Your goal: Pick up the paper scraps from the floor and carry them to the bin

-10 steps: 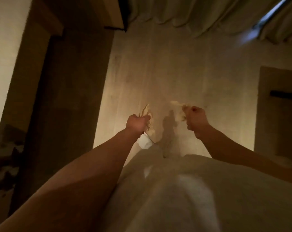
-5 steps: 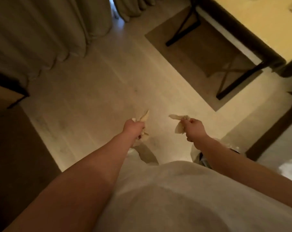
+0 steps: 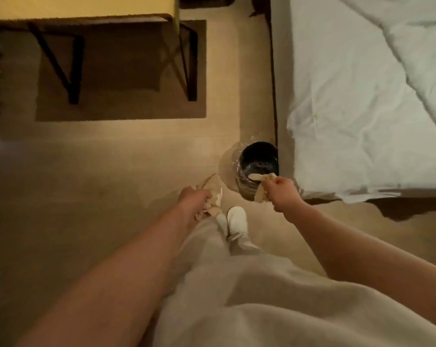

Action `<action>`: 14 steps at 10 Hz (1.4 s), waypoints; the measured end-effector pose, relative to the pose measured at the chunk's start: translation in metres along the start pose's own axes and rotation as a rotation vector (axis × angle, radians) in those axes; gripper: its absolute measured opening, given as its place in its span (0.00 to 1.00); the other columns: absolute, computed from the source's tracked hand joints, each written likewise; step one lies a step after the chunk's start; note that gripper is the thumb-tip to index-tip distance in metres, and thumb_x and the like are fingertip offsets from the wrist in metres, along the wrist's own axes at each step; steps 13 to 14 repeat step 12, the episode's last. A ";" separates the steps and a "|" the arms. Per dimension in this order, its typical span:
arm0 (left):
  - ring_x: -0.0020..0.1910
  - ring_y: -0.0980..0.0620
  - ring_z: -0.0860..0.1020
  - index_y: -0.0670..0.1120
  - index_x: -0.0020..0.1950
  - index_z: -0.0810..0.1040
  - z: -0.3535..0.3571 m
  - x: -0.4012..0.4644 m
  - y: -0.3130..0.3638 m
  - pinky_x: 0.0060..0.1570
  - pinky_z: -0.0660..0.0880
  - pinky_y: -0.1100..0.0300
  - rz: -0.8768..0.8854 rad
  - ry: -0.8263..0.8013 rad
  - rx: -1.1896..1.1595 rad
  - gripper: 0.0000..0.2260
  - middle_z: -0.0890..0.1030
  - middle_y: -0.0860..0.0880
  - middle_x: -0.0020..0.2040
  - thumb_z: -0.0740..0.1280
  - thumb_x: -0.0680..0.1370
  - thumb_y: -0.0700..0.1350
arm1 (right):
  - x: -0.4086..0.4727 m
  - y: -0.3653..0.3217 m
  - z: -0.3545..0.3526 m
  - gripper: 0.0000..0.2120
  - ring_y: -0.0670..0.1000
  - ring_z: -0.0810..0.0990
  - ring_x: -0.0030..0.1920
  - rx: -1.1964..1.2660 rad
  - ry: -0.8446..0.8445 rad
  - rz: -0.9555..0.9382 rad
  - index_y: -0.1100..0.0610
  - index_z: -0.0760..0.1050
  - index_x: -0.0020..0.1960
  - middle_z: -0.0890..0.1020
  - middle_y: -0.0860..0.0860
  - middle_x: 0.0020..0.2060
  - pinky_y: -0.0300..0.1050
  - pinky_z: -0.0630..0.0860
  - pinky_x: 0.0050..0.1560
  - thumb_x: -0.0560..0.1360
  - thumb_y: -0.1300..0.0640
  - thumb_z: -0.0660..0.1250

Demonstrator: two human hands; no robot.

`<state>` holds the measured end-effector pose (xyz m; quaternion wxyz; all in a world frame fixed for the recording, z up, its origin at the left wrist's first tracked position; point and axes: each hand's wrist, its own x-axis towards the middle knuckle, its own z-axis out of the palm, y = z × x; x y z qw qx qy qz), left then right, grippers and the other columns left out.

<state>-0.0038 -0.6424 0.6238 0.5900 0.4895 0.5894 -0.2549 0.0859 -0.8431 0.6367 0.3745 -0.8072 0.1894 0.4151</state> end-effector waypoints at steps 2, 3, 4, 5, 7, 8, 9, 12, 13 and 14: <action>0.45 0.42 0.83 0.41 0.65 0.74 0.057 0.072 0.031 0.35 0.81 0.52 -0.050 -0.073 0.154 0.18 0.82 0.39 0.52 0.69 0.76 0.42 | 0.062 0.015 0.004 0.12 0.50 0.69 0.30 0.173 0.011 0.115 0.60 0.77 0.54 0.75 0.55 0.35 0.43 0.64 0.27 0.79 0.54 0.62; 0.51 0.38 0.82 0.40 0.66 0.74 0.084 0.121 0.041 0.34 0.82 0.49 -0.111 -0.086 0.240 0.19 0.80 0.37 0.55 0.71 0.76 0.42 | 0.110 0.017 0.014 0.10 0.49 0.66 0.28 0.285 -0.011 0.166 0.61 0.76 0.52 0.72 0.54 0.33 0.41 0.61 0.25 0.79 0.55 0.61; 0.49 0.42 0.80 0.42 0.67 0.74 0.106 0.180 0.046 0.34 0.82 0.50 -0.171 -0.131 0.265 0.20 0.79 0.39 0.59 0.71 0.76 0.44 | 0.174 0.022 0.029 0.07 0.48 0.65 0.23 0.409 -0.024 0.246 0.57 0.72 0.43 0.71 0.52 0.29 0.38 0.60 0.22 0.79 0.57 0.62; 0.47 0.45 0.79 0.44 0.67 0.74 0.126 0.241 0.051 0.38 0.83 0.51 -0.170 -0.168 0.253 0.19 0.79 0.43 0.54 0.70 0.77 0.44 | 0.239 0.037 0.044 0.10 0.48 0.67 0.23 0.486 -0.027 0.345 0.55 0.70 0.38 0.71 0.51 0.28 0.40 0.64 0.22 0.77 0.54 0.64; 0.49 0.45 0.80 0.42 0.72 0.71 0.180 0.344 0.061 0.38 0.79 0.51 -0.161 -0.282 0.261 0.20 0.77 0.39 0.64 0.65 0.80 0.45 | 0.348 0.074 0.061 0.10 0.49 0.74 0.35 0.805 -0.097 0.563 0.56 0.71 0.44 0.74 0.53 0.38 0.42 0.73 0.31 0.78 0.50 0.65; 0.67 0.41 0.75 0.45 0.74 0.69 0.203 0.369 0.066 0.46 0.77 0.47 -0.164 -0.345 0.269 0.22 0.74 0.42 0.70 0.63 0.81 0.48 | 0.376 0.085 0.067 0.19 0.53 0.80 0.52 0.927 -0.026 0.583 0.55 0.74 0.61 0.80 0.54 0.56 0.48 0.77 0.38 0.74 0.47 0.69; 0.68 0.41 0.74 0.48 0.73 0.71 0.213 0.373 0.069 0.45 0.78 0.47 -0.181 -0.337 0.320 0.23 0.74 0.44 0.71 0.65 0.79 0.53 | 0.378 0.085 0.065 0.23 0.53 0.79 0.56 0.927 0.009 0.547 0.54 0.71 0.69 0.76 0.51 0.59 0.49 0.78 0.47 0.77 0.47 0.66; 0.68 0.42 0.74 0.47 0.75 0.67 0.170 0.274 0.089 0.59 0.75 0.43 -0.197 -0.345 0.372 0.24 0.73 0.43 0.71 0.63 0.81 0.53 | 0.281 0.042 0.034 0.18 0.55 0.78 0.55 0.880 -0.070 0.524 0.54 0.71 0.70 0.78 0.54 0.60 0.48 0.77 0.41 0.81 0.52 0.61; 0.68 0.42 0.74 0.47 0.75 0.67 0.170 0.274 0.089 0.59 0.75 0.43 -0.197 -0.345 0.372 0.24 0.73 0.43 0.71 0.63 0.81 0.53 | 0.281 0.042 0.034 0.18 0.55 0.78 0.55 0.880 -0.070 0.524 0.54 0.71 0.70 0.78 0.54 0.60 0.48 0.77 0.41 0.81 0.52 0.61; 0.68 0.42 0.74 0.47 0.75 0.67 0.170 0.274 0.089 0.59 0.75 0.43 -0.197 -0.345 0.372 0.24 0.73 0.43 0.71 0.63 0.81 0.53 | 0.281 0.042 0.034 0.18 0.55 0.78 0.55 0.880 -0.070 0.524 0.54 0.71 0.70 0.78 0.54 0.60 0.48 0.77 0.41 0.81 0.52 0.61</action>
